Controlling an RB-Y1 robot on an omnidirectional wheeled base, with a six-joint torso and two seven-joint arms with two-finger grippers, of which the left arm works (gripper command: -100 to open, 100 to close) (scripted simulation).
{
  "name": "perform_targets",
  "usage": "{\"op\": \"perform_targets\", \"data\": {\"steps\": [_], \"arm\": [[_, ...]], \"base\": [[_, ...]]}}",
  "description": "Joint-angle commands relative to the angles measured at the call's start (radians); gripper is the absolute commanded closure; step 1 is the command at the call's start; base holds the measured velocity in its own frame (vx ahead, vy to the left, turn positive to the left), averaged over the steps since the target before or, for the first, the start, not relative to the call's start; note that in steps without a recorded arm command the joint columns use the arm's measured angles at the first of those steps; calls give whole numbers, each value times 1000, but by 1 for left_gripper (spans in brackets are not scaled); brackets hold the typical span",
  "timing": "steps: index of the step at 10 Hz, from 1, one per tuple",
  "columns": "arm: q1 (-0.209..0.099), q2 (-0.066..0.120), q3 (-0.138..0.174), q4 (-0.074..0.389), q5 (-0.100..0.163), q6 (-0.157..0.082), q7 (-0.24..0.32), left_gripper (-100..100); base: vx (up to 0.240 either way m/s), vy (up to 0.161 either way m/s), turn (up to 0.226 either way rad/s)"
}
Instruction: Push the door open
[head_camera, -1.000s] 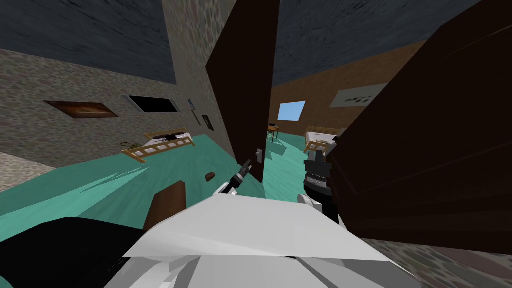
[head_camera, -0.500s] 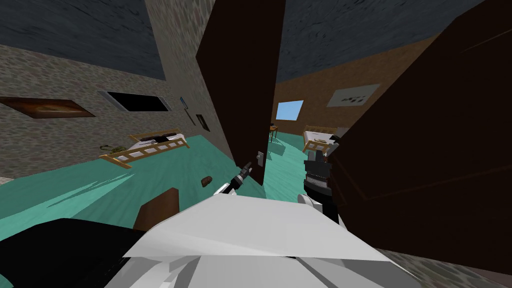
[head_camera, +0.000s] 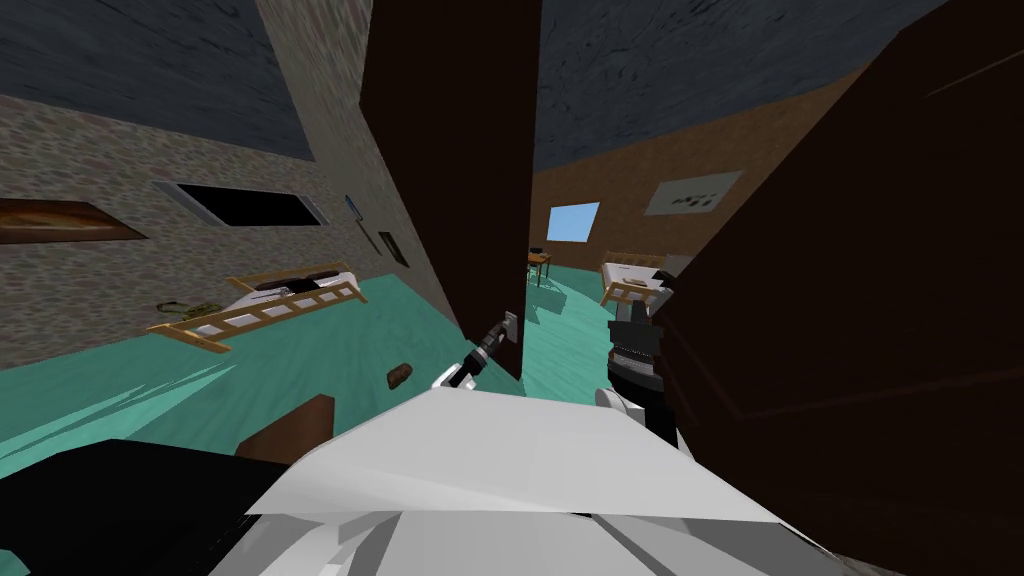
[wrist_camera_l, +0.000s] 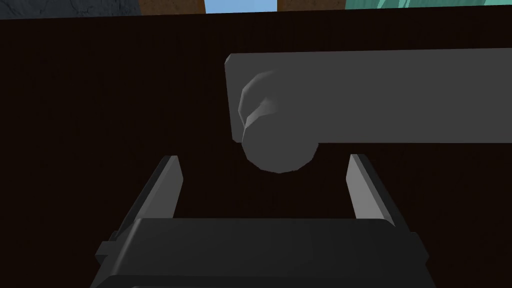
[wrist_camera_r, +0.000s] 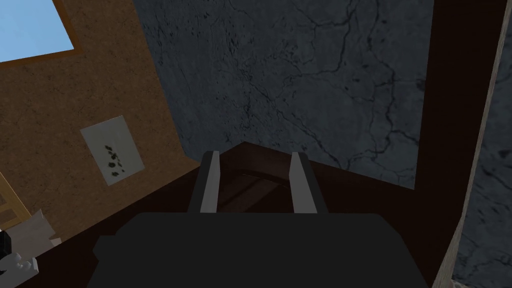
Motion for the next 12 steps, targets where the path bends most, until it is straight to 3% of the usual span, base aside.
{"op": "perform_targets", "data": {"steps": [1, 2, 3, 4, 9, 12], "arm": [[-13, -18, 6, 25, 0, 0, -6, -100], [-18, -24, 9, 34, 0, 0, -8, -100], [-14, -19, 7, 26, 0, 0, -6, -100], [-14, -19, 7, 26, 0, 0, -6, 100], [-14, -19, 7, 26, 0, 0, -6, 100], [-39, -39, 44, 54, 4, 7, -19, 100]], "base": [[212, -88, -62], [189, -92, -42], [77, -38, -1], [-7, 5, 5], [-7, 5, -8], [108, -114, 41]]}}
